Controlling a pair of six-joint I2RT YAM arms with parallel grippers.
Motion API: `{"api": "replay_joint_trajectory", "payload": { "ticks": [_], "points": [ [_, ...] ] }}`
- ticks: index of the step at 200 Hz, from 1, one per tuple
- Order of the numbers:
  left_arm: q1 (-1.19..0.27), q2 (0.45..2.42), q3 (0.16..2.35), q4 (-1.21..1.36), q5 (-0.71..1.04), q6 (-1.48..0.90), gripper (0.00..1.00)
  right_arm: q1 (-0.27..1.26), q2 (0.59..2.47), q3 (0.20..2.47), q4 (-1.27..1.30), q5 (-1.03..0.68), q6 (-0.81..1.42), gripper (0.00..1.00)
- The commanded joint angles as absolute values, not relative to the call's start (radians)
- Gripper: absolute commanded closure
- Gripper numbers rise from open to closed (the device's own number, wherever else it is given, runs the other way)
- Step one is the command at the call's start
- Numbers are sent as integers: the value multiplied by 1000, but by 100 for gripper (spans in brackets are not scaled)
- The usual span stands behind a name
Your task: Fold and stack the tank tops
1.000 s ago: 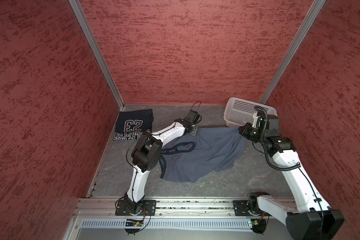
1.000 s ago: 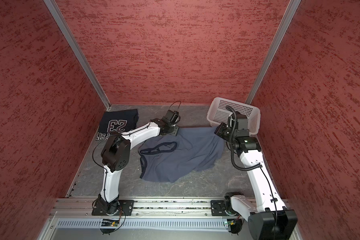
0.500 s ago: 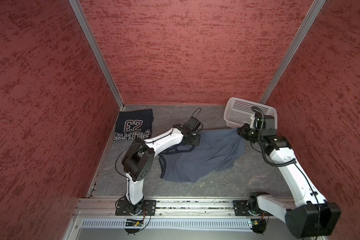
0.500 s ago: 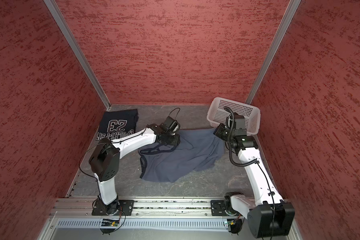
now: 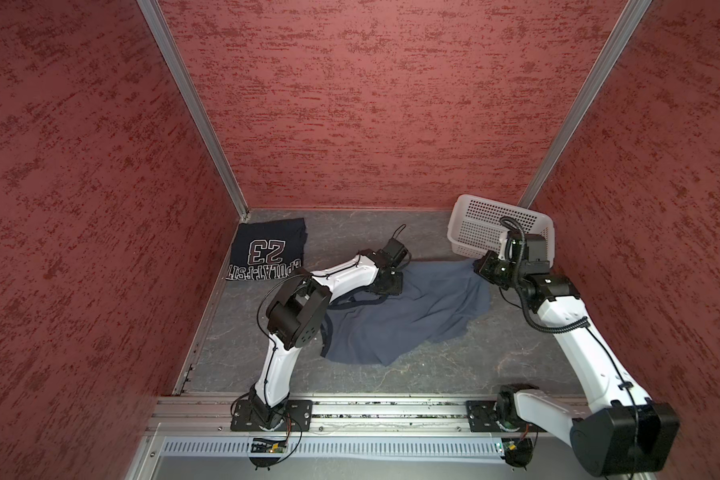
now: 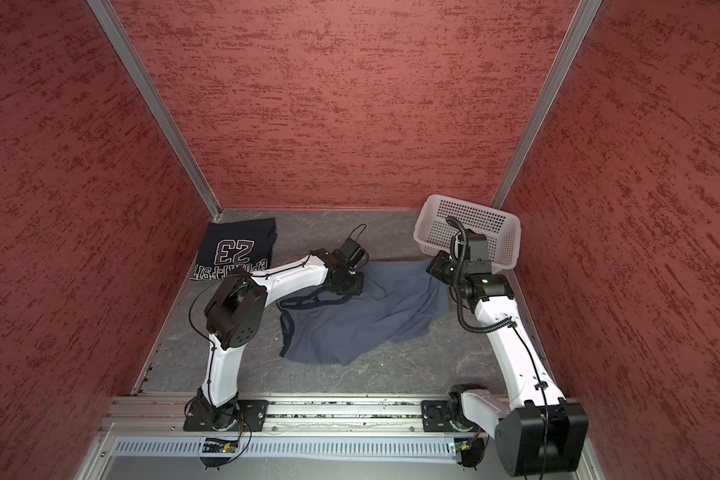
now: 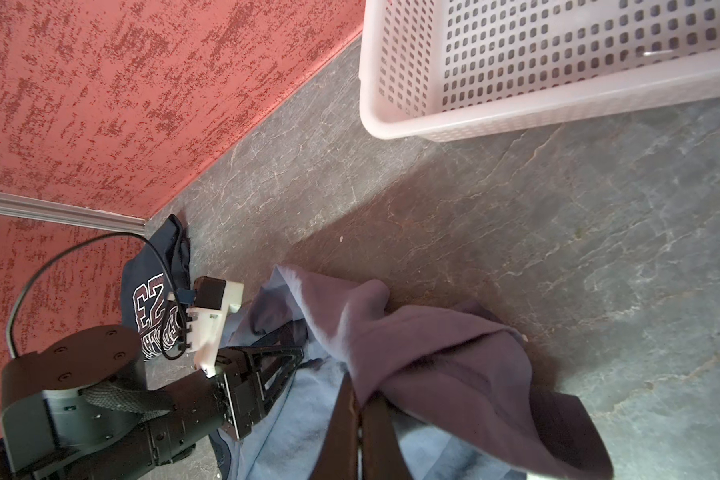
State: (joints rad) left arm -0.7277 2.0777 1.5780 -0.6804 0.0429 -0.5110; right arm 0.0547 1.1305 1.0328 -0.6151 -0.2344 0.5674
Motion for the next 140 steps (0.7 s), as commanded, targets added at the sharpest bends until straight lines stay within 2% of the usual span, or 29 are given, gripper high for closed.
{"api": "replay_joint_trajectory", "payload": {
  "ticks": [1,41,60,81,110,140],
  "points": [
    [-722,2115,1601,-682,14,-519,74,48,1115,1036,-604,-200,551,100],
    [-699,2082,1576,-655,-18,-500,93,46,1104,1044,-615,-173,543,100],
    [-687,2006,1506,-596,-28,-466,100,43,1099,1059,-629,-162,537,100],
    [-686,1815,1362,-492,-43,-400,100,41,1085,1079,-655,-141,527,100],
    [-683,1421,1063,-368,-72,-348,100,41,1070,1058,-660,-162,534,100],
    [-634,1103,799,-365,8,-385,100,41,1086,962,-612,-213,553,100]
  ]
}}
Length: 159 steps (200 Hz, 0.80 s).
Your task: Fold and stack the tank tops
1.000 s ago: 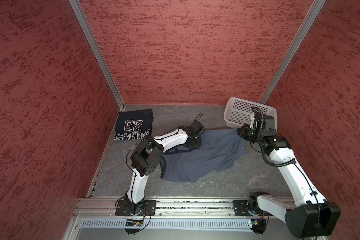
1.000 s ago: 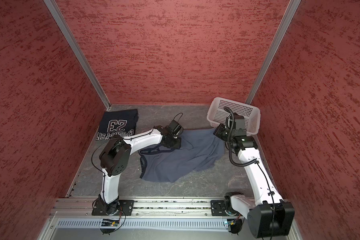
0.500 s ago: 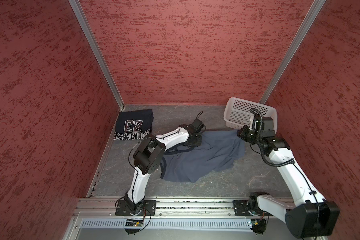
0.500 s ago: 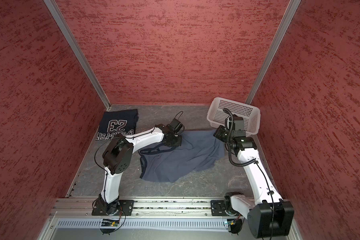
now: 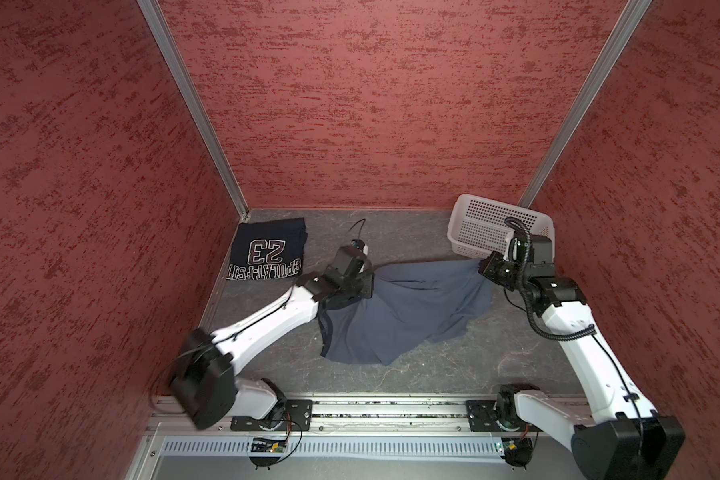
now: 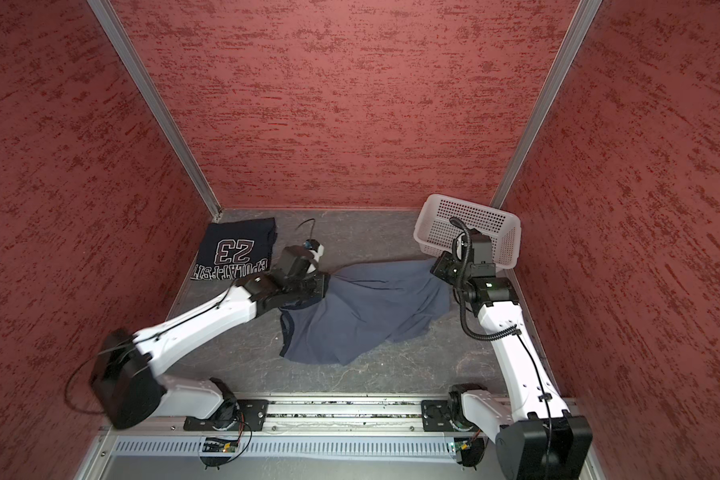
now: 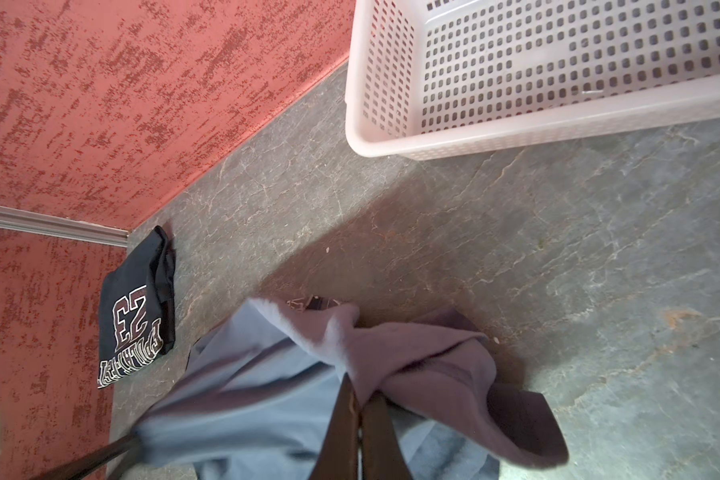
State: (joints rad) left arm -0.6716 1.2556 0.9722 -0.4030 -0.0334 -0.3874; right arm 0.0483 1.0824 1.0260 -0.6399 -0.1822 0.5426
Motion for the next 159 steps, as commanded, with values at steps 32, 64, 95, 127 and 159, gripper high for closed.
{"api": "replay_joint_trajectory", "payload": {
  "ticks": [32,64,95,127,159],
  "points": [
    [-614,894,575,-398,32,-492,100,43,1177,881,-519,-318,576,100],
    [-577,820,433,-388,108,-579,100,43,1292,867,-457,-341,549,88],
    [-572,827,391,-363,123,-599,100,42,1361,888,-446,-318,494,65],
    [-560,838,394,-374,88,-586,100,42,1324,840,-426,-322,470,48],
    [-524,840,390,-356,100,-589,100,43,1283,766,-440,-267,469,48]
  ]
}}
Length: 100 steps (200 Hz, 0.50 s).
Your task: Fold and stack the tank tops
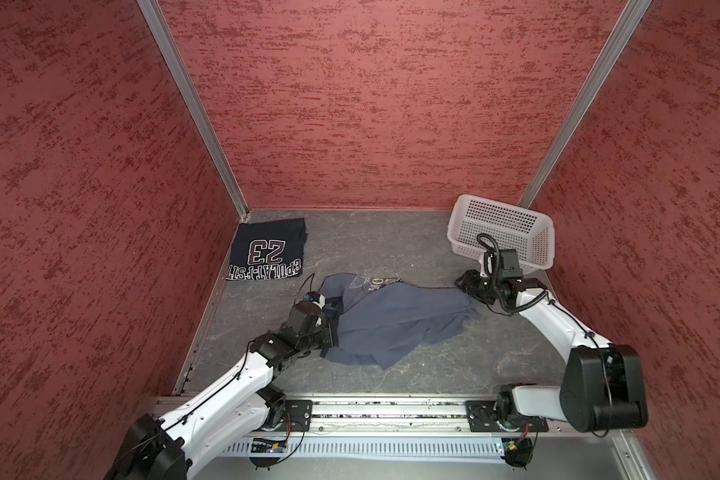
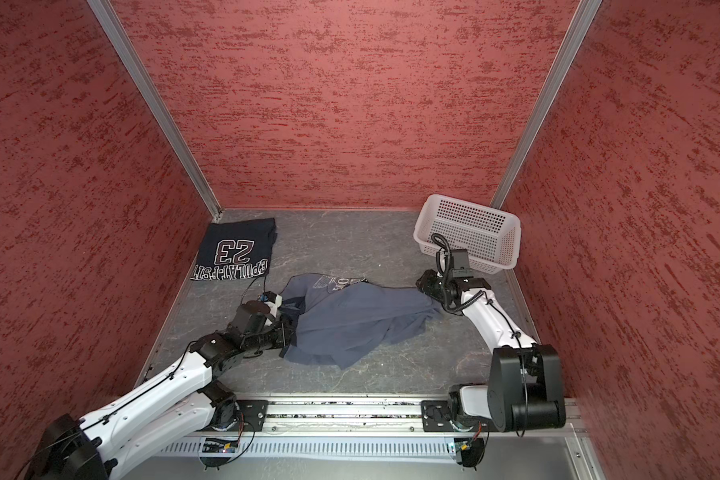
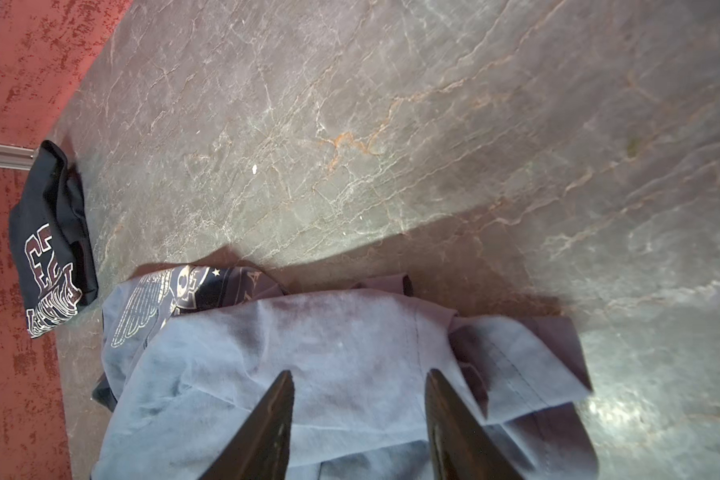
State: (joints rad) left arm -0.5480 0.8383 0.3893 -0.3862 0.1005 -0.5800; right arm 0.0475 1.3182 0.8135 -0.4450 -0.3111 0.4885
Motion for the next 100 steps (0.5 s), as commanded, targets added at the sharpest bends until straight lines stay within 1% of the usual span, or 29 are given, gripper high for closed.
{"api": "replay_joint_trajectory", "payload": {
  "ticks": [1,28,64,78,100],
  "points": [
    [-524,841,389,-354,102,-589,100,42,1282,764,-440,-263,469,48],
    [-514,853,390,-346,105,-586,100,43,1283,712,-418,-205,474,48],
    [-511,859,390,-341,111,-587,100,43,1322,685,-324,-280,471,51],
    [-509,862,390,-342,110,-589,100,43,1339,689,-306,-293,469,54],
    [-509,862,388,-341,110,-589,100,44,1350,705,-304,-291,465,66]
  ]
}}
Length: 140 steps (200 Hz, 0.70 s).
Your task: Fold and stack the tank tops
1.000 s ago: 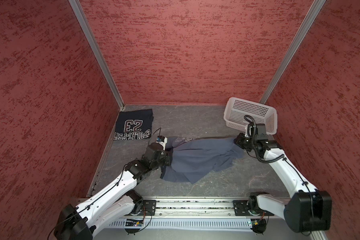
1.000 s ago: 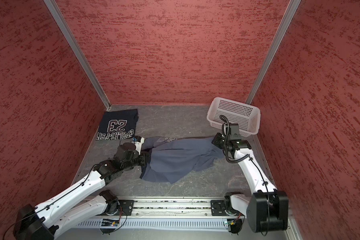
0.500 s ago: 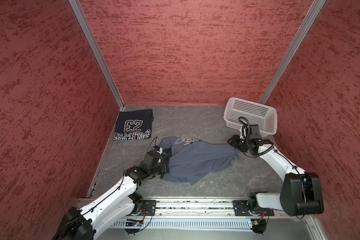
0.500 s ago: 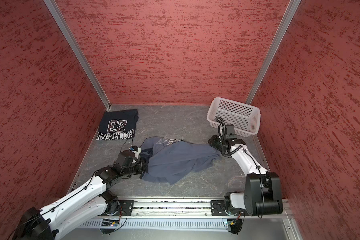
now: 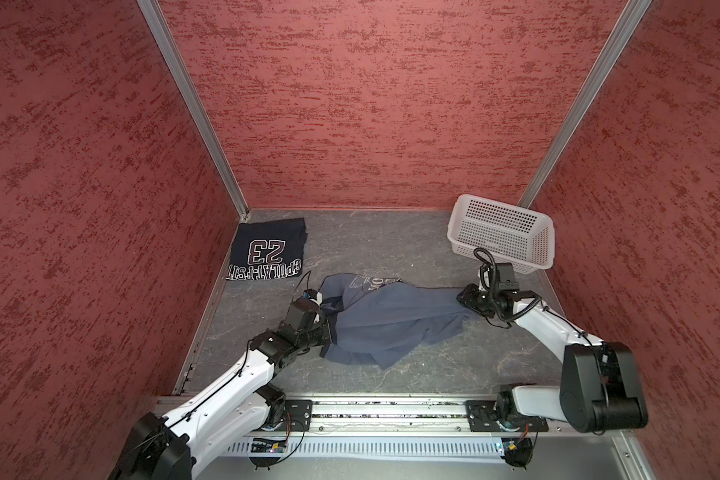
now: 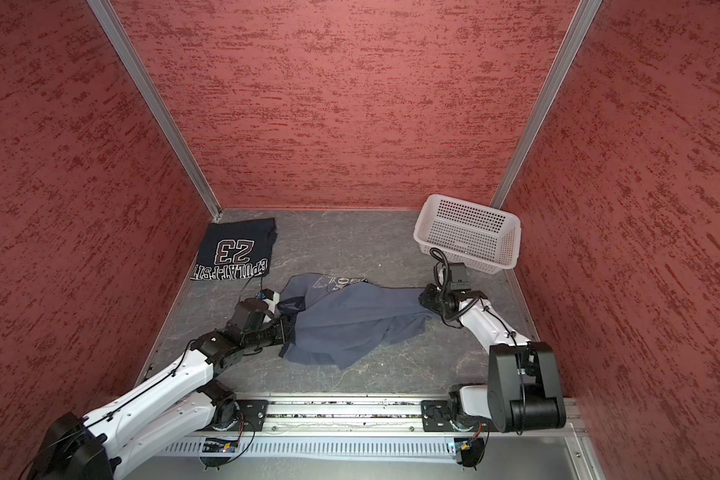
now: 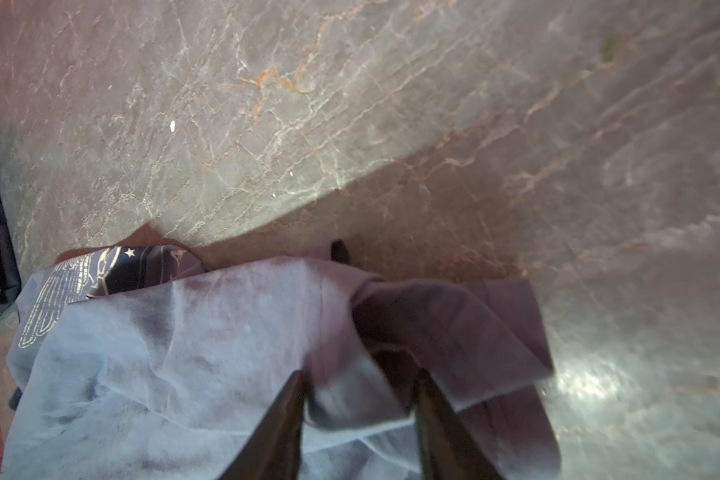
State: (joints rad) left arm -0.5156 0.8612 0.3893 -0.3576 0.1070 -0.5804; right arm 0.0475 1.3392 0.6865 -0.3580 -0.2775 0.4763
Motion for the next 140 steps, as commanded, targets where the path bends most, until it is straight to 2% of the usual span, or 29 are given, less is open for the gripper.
{"api": "replay_joint_trajectory", "payload": {
  "ticks": [1,63,98,140],
  "points": [
    [-509,862,388,-341,110,-589,100,44,1349,706,-304,-290,465,66],
    [-503,861,420,-334,107,-582,100,44,1293,771,-389,-245,462,100],
    [-481,855,495,-323,90,-542,100,44,1207,898,-521,-230,462,100],
    [-398,832,708,-337,89,-449,100,43,1103,1197,-691,-193,446,100]
  ]
}}
